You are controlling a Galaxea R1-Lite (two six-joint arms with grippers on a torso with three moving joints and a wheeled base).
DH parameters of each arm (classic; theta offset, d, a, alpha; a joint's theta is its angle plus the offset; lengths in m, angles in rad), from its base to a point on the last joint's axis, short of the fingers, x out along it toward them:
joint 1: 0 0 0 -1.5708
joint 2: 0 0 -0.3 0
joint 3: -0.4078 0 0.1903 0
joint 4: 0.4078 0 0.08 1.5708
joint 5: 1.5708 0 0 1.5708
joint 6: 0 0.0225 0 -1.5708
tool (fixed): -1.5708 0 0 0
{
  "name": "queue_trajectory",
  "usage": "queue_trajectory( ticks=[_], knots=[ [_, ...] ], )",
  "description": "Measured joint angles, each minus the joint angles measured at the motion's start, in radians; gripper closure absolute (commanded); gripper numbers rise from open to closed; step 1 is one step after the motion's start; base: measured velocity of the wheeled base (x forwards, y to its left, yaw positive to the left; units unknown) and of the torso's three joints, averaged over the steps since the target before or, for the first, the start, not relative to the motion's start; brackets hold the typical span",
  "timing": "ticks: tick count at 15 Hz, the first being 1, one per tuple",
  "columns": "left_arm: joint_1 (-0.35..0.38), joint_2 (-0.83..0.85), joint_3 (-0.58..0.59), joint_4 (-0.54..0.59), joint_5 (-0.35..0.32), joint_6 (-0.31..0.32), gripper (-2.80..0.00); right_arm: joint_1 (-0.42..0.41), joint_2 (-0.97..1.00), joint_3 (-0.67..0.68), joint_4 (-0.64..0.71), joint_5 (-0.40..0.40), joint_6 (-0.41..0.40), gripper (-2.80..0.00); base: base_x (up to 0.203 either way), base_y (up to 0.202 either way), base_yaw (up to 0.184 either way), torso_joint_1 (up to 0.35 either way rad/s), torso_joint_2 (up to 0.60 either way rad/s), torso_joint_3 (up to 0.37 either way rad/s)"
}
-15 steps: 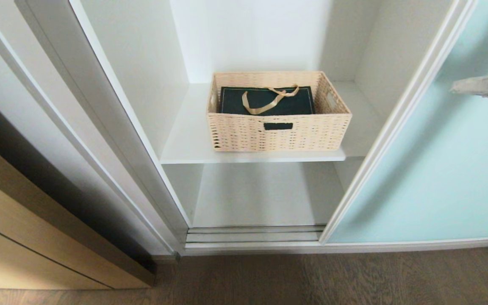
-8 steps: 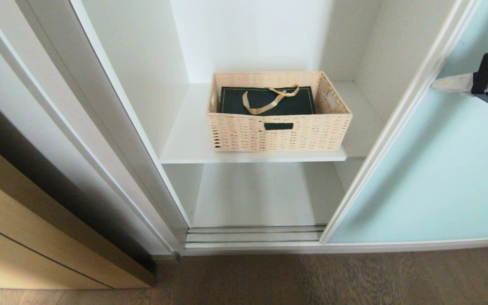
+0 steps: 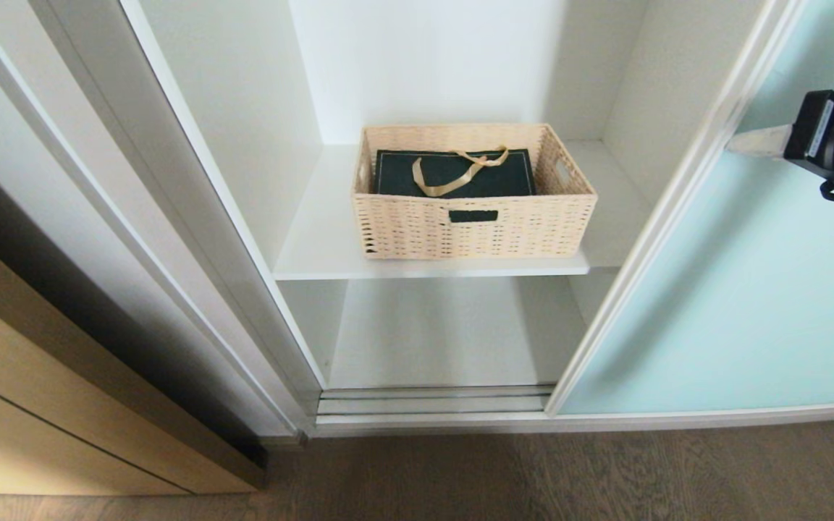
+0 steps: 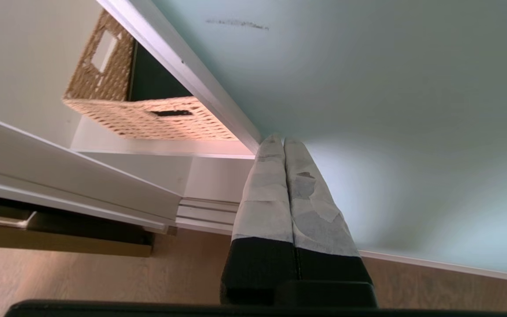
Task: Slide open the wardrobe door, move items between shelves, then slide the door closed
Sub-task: Close the door
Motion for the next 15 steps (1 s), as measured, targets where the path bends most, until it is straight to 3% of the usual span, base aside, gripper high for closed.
queue_trajectory(
  ticks=[8, 13, 15],
  knots=[
    [0.0, 0.0, 0.0, 0.0, 0.0, 0.0, 0.0, 0.159, 0.007, 0.004, 0.005, 0.006, -0.006, 0.0, 0.0, 0.0, 0.0, 0.0, 0.0, 0.0],
    [0.0, 0.0, 0.0, 0.0, 0.0, 0.0, 0.0, 0.358, 0.003, 0.007, 0.004, -0.133, -0.034, 0.0, 0.0, 0.0, 0.0, 0.0, 0.0, 0.0],
    [0.0, 0.0, 0.0, 0.0, 0.0, 0.0, 0.0, 0.421, -0.02, 0.025, 0.001, -0.139, -0.045, 0.0, 0.0, 0.0, 0.0, 0.0, 0.0, 0.0]
  ],
)
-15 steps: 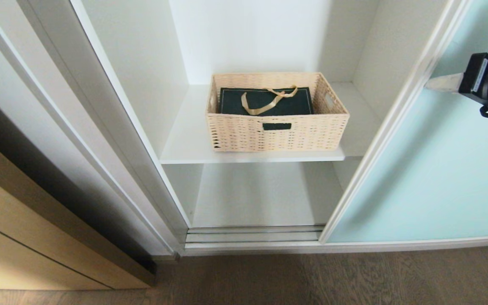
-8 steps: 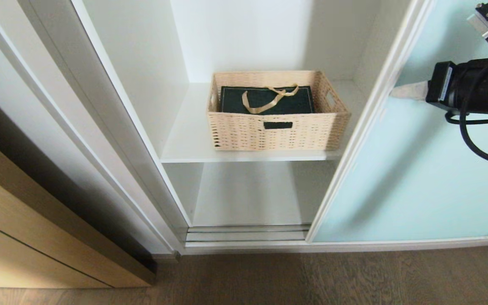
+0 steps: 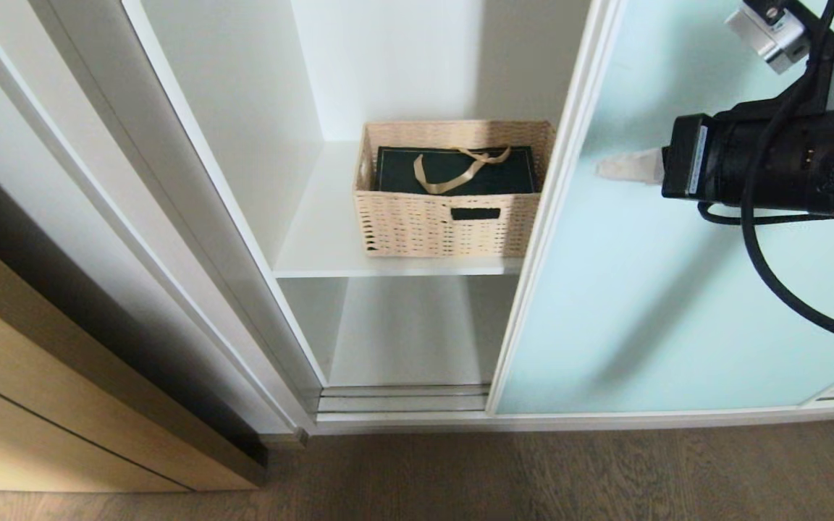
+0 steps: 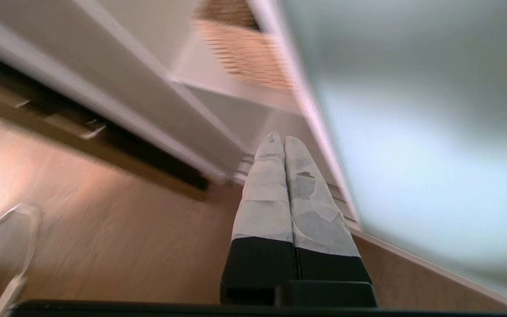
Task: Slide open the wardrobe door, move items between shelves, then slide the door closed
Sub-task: Close the door
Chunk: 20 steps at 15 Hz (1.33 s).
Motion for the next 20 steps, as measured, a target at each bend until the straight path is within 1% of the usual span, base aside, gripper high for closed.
queue_trajectory(
  ticks=[2, 5, 6, 7, 10, 11, 13, 16, 19, 20],
  knots=[
    [0.0, 0.0, 0.0, 0.0, 0.0, 0.0, 0.0, 0.062, -0.035, 0.014, -0.001, 0.002, -0.02, 0.0, 0.0, 0.0, 0.0, 0.0, 0.0, 0.0],
    [0.0, 0.0, 0.0, 0.0, 0.0, 0.0, 0.0, 0.111, -0.091, 0.057, -0.001, 0.007, -0.05, 0.0, 0.0, 0.0, 0.0, 0.0, 0.0, 0.0],
    [0.0, 0.0, 0.0, 0.0, 0.0, 0.0, 0.0, 0.106, -0.109, 0.071, -0.004, 0.006, -0.049, 0.0, 0.0, 0.0, 0.0, 0.0, 0.0, 0.0],
    [0.0, 0.0, 0.0, 0.0, 0.0, 0.0, 0.0, 0.084, -0.123, 0.081, -0.006, 0.004, -0.047, 0.0, 0.0, 0.0, 0.0, 0.0, 0.0, 0.0],
    [0.0, 0.0, 0.0, 0.0, 0.0, 0.0, 0.0, -0.024, -0.168, 0.108, -0.008, 0.003, -0.041, 0.0, 0.0, 0.0, 0.0, 0.0, 0.0, 0.0],
    [0.0, 0.0, 0.0, 0.0, -0.001, 0.0, 0.0, -0.084, -0.185, 0.117, -0.008, 0.001, -0.038, 0.0, 0.0, 0.0, 0.0, 0.0, 0.0, 0.0],
    [0.0, 0.0, 0.0, 0.0, 0.0, 0.0, 0.0, -0.234, -0.217, 0.125, -0.007, -0.001, -0.019, 0.0, 0.0, 0.0, 0.0, 0.0, 0.0, 0.0],
    [0.0, 0.0, 0.0, 0.0, 0.0, 0.0, 0.0, -0.511, -0.279, 0.125, -0.004, -0.001, 0.009, 0.0, 0.0, 0.0, 0.0, 0.0, 0.0, 0.0],
    [0.0, 0.0, 0.0, 0.0, 0.0, 0.0, 0.0, -0.865, -0.328, 0.117, -0.007, -0.002, 0.012, 0.0, 0.0, 0.0, 0.0, 0.0, 0.0, 0.0],
    [0.0, 0.0, 0.0, 0.0, 0.0, 0.0, 0.0, -1.006, -0.338, 0.114, -0.009, -0.001, 0.009, 0.0, 0.0, 0.0, 0.0, 0.0, 0.0, 0.0]
  ],
)
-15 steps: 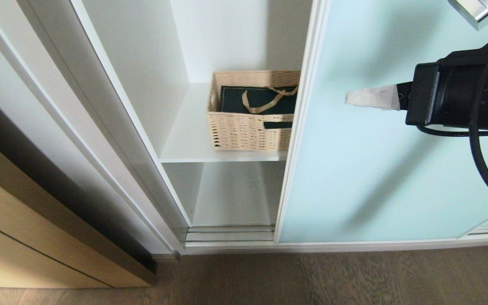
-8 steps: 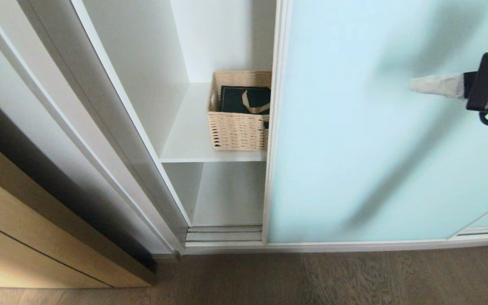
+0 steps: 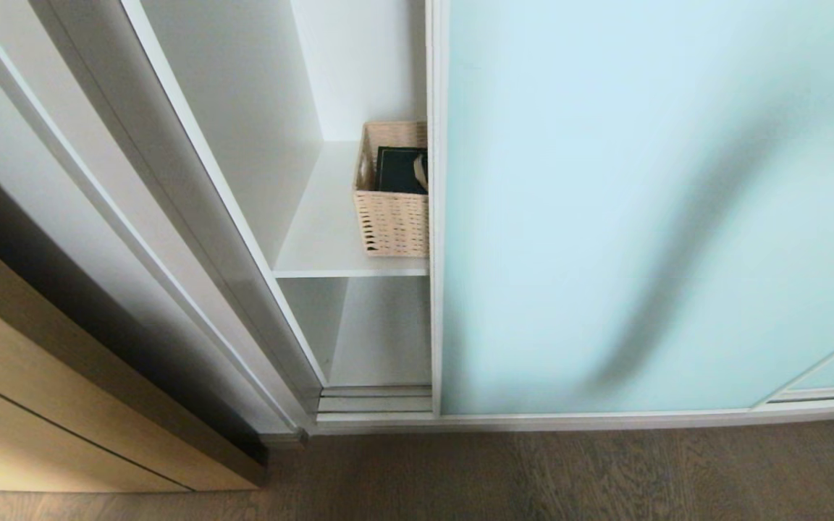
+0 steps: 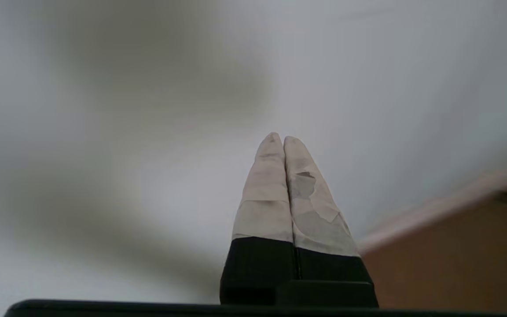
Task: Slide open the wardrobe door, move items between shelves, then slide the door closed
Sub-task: Close the door
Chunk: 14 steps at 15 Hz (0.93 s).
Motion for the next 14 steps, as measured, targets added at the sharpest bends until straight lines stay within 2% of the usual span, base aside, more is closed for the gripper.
queue_trajectory(
  ticks=[2, 4, 6, 7, 9, 13, 14],
  knots=[
    [0.0, 0.0, 0.0, 0.0, -0.001, 0.0, 0.0, -0.256, -0.003, -0.005, -0.007, -0.005, -0.011, 0.0, 0.0, 0.0, 0.0, 0.0, 0.0, 0.0],
    [0.0, 0.0, 0.0, 0.0, 0.0, 0.0, 0.0, -0.463, 0.037, -0.013, -0.046, -0.044, -0.025, 0.0, 0.0, 0.0, 0.0, 0.0, 0.0, 0.0],
    [0.0, 0.0, 0.0, 0.0, -0.001, 0.0, 0.0, -0.6, 0.118, -0.034, -0.095, -0.065, -0.039, 0.0, 0.0, 0.0, 0.0, 0.0, 0.0, 0.0],
    [0.0, 0.0, 0.0, 0.0, 0.0, 0.0, 0.0, -0.652, 0.165, -0.062, -0.114, -0.048, -0.041, 0.0, 0.0, 0.0, 0.0, 0.0, 0.0, 0.0],
    [0.0, 0.0, 0.0, 0.0, -0.001, 0.0, 0.0, -0.735, 0.262, -0.139, -0.14, 0.056, -0.041, 0.0, 0.0, 0.0, 0.0, 0.0, 0.0, 0.0],
    [0.0, 0.0, 0.0, 0.0, 0.0, 0.0, 0.0, -0.839, 0.457, -0.32, -0.164, 0.451, -0.037, 0.0, 0.0, 0.0, 0.0, 0.0, 0.0, 0.0],
    [0.0, 0.0, 0.0, 0.0, 0.0, 0.0, 0.0, -0.851, 0.503, -0.355, -0.169, 0.523, -0.04, 0.0, 0.0, 0.0, 0.0, 0.0, 0.0, 0.0]
  ],
)
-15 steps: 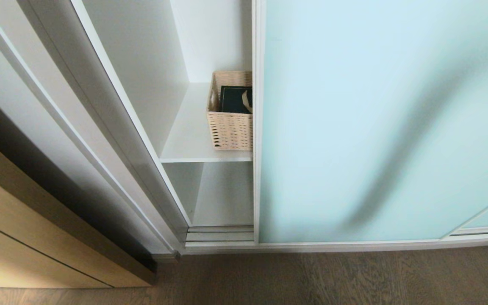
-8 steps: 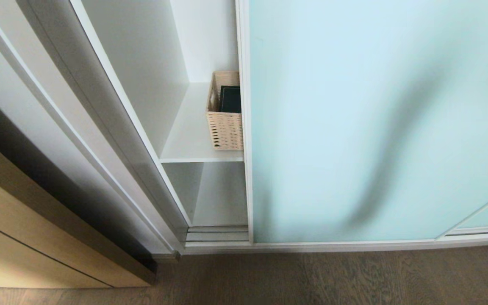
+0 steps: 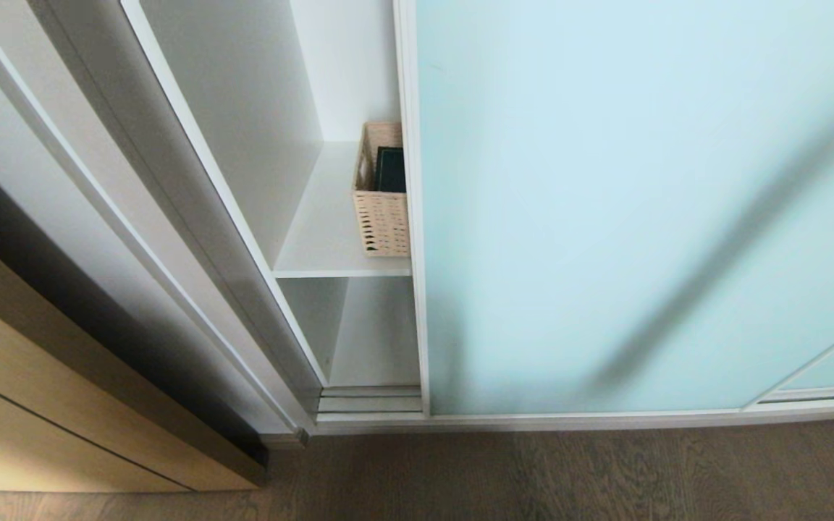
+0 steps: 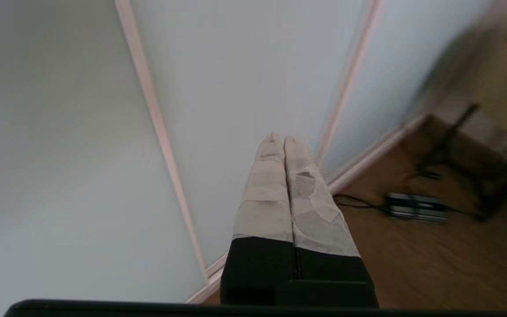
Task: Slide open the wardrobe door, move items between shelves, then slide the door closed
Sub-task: Close the door
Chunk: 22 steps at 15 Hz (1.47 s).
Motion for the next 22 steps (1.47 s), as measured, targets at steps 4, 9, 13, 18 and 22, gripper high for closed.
queue_trajectory(
  ticks=[4, 9, 13, 18, 22],
  knots=[
    [0.0, 0.0, 0.0, 0.0, 0.0, 0.0, 0.0, -0.013, 0.123, -0.075, 0.003, 0.244, -0.003, 0.0, 0.0, 0.0, 0.0, 0.0, 0.0, 0.0],
    [0.0, 0.0, 0.0, 0.0, 0.0, 0.0, 0.0, -0.006, 0.216, -0.15, 0.028, 0.436, 0.018, 0.0, 0.0, 0.0, 0.0, 0.0, 0.0, 0.0],
    [0.0, 0.0, 0.0, 0.0, 0.0, 0.0, 0.0, 0.008, 0.282, -0.217, 0.094, 0.512, 0.043, 0.0, 0.0, 0.0, 0.0, 0.0, 0.0, 0.0],
    [0.0, 0.0, 0.0, 0.0, 0.001, 0.0, 0.0, 0.081, 0.337, -0.226, 0.112, 0.586, 0.038, 0.0, 0.0, 0.0, 0.0, 0.0, 0.0, 0.0],
    [0.0, 0.0, 0.0, 0.0, 0.0, 0.0, 0.0, 0.148, 0.387, -0.247, 0.107, 0.452, 0.042, 0.0, 0.0, 0.0, 0.0, 0.0, 0.0, 0.0]
  ],
)
